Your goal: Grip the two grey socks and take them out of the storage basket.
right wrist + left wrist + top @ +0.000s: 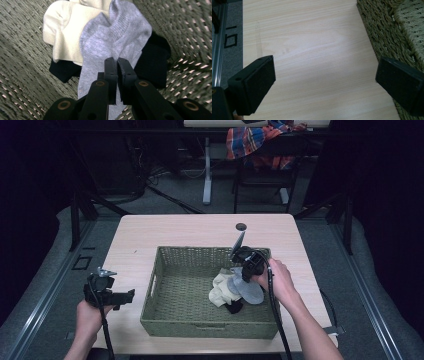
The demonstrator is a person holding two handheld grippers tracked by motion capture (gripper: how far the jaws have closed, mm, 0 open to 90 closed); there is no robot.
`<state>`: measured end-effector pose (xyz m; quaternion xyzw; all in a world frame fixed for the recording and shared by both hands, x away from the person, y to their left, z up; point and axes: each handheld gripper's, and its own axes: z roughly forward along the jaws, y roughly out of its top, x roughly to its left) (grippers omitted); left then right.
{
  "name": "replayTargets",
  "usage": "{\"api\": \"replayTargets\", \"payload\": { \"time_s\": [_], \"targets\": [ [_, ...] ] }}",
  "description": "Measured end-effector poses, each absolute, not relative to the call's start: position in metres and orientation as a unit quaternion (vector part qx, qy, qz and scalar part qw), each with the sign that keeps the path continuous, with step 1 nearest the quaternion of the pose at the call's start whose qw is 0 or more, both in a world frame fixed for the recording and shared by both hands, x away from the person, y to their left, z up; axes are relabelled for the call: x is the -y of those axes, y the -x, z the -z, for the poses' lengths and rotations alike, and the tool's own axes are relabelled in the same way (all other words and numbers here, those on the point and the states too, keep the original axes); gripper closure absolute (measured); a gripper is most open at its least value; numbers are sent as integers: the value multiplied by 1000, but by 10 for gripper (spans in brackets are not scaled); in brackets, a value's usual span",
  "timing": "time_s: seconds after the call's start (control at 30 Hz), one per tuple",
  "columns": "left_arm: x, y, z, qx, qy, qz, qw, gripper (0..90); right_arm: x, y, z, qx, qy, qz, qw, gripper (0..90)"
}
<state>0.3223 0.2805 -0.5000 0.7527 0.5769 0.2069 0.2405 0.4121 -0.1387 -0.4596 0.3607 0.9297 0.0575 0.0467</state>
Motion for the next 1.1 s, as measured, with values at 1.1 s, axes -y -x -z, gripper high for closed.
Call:
{"api": "replayTargets", "payload": {
  "time_s": [1.1],
  "targets": [
    [-279, -322, 502, -579, -753, -206, 234, 29, 153, -412, 398, -925, -358, -126, 30, 869]
  ]
}}
